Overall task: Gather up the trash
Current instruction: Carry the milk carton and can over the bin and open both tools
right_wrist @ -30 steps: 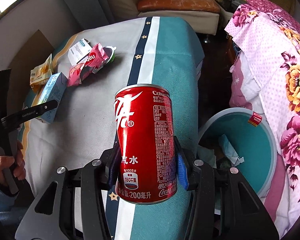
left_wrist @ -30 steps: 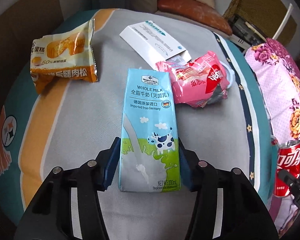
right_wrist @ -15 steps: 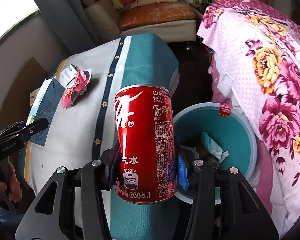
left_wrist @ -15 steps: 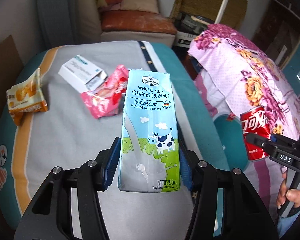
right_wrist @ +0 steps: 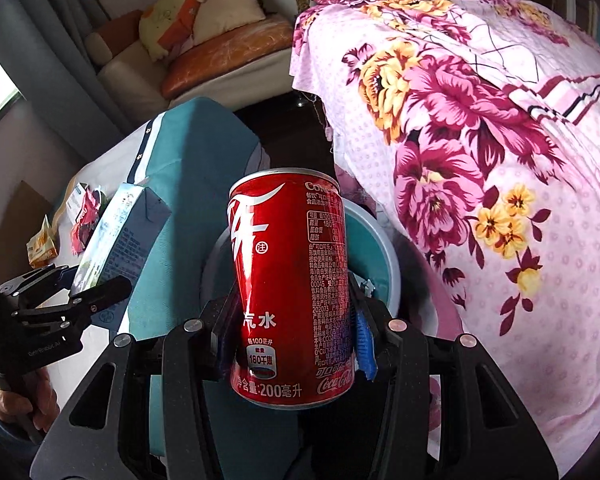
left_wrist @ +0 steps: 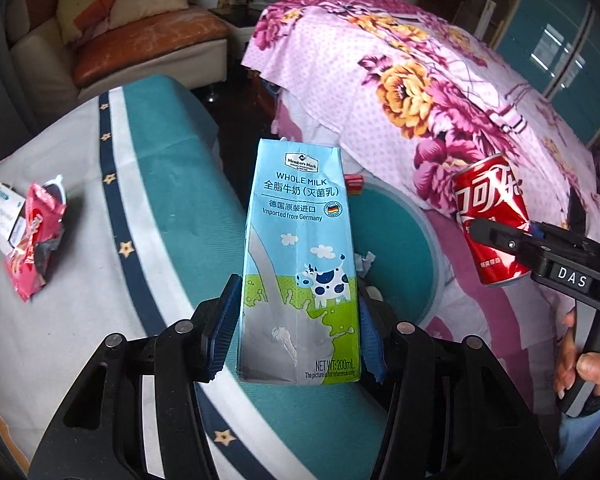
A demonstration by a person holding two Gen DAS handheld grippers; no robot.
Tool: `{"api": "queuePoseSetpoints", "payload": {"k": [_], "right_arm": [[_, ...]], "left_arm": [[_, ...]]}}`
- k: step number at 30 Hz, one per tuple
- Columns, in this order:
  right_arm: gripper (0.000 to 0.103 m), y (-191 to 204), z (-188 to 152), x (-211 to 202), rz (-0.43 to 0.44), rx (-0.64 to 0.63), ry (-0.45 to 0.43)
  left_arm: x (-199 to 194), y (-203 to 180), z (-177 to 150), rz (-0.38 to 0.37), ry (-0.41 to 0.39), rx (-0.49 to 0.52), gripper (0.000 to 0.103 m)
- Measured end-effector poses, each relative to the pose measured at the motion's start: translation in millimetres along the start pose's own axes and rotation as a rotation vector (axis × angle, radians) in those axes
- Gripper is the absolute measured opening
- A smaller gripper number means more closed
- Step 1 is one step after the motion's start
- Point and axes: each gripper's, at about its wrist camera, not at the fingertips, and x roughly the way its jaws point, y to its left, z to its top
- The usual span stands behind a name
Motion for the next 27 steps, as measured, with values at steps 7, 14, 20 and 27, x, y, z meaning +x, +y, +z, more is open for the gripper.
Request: {"api": "queuePoseSetpoints", "payload": {"k": [7, 14, 20, 27], "right_arm": [[0.045, -17, -3, 8, 0.002, 0.019, 0.016], [0.045, -25, -3, 16, 0.004, 0.036, 0.029], [0.045, -27, -5, 21, 0.002, 0.038, 0.040], [0.045, -21, -2, 28, -0.004, 0.029, 0.054]], "left_arm": [[28, -32, 6, -0.016, 0.051, 0.053, 0.054], [48, -39, 8, -0.016, 0.094, 0.058, 0.055], [55, -32, 10, 0.002, 0.105, 0.033, 0.069], [55, -18, 6, 0.003, 0.111, -0.007, 0.081]]}}
